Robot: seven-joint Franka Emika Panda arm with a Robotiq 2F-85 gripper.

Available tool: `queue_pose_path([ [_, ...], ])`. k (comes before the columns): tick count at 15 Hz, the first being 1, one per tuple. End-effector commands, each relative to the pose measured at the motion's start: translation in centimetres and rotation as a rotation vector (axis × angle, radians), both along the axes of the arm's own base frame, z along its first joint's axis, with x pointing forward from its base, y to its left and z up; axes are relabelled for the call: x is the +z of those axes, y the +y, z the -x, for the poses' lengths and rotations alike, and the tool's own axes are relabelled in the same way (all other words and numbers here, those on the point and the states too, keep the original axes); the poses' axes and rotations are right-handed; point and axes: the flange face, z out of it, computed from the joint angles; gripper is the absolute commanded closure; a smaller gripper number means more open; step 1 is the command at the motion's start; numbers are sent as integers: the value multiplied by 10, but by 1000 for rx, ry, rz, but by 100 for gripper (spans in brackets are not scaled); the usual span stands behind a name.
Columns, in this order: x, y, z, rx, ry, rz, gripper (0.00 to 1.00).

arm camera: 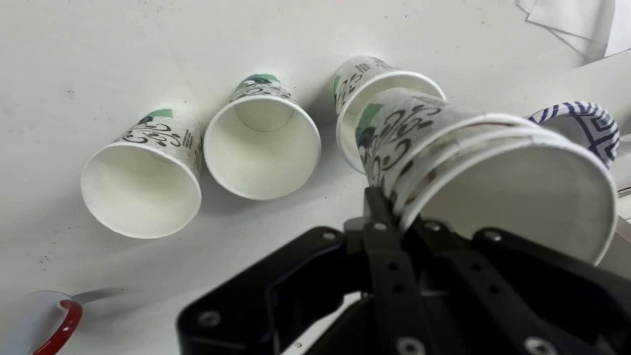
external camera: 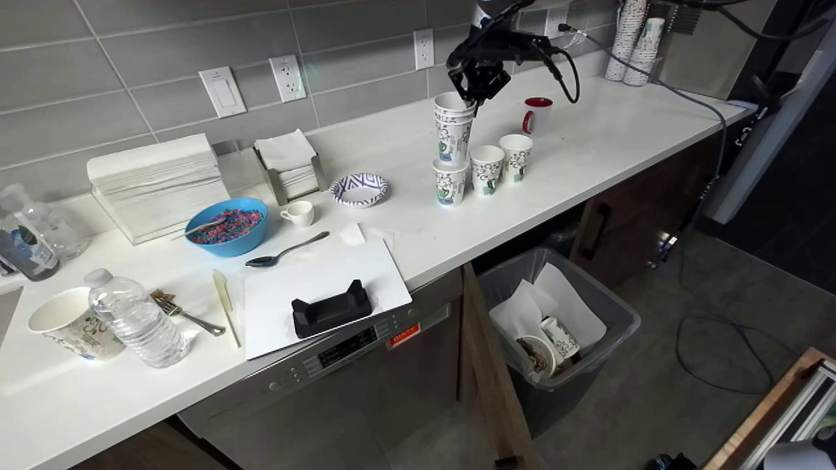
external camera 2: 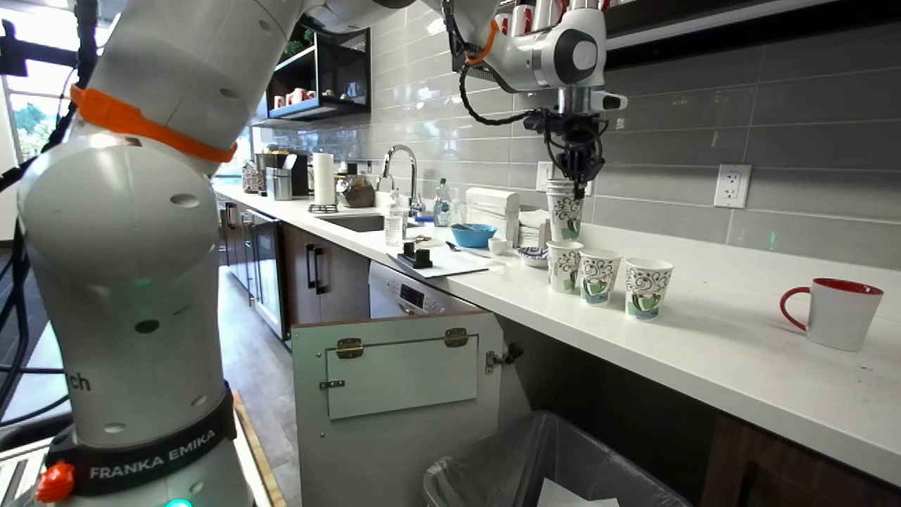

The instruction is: Put each cup in the stack, into the other

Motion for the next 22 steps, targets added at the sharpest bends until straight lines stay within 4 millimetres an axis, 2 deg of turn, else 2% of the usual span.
queue_pose_path([
  [1, -9, 3, -5, 12, 30, -23, 99],
  [7, -20, 3, -9, 7, 39, -22, 99],
  [8, -21, 3, -10, 7, 41, -21, 91],
  [9, -22, 3, -10, 4, 42, -18, 68],
  [11, -21, 3, -10, 1, 40, -20, 65],
  [17, -10, -6, -10, -18, 14, -16, 20],
  [19, -9, -20, -6, -49, 14, 4, 5],
  [20, -10, -30, -5, -67, 11, 31, 1],
  [22, -14, -50, -3, -106, 13, 51, 0],
])
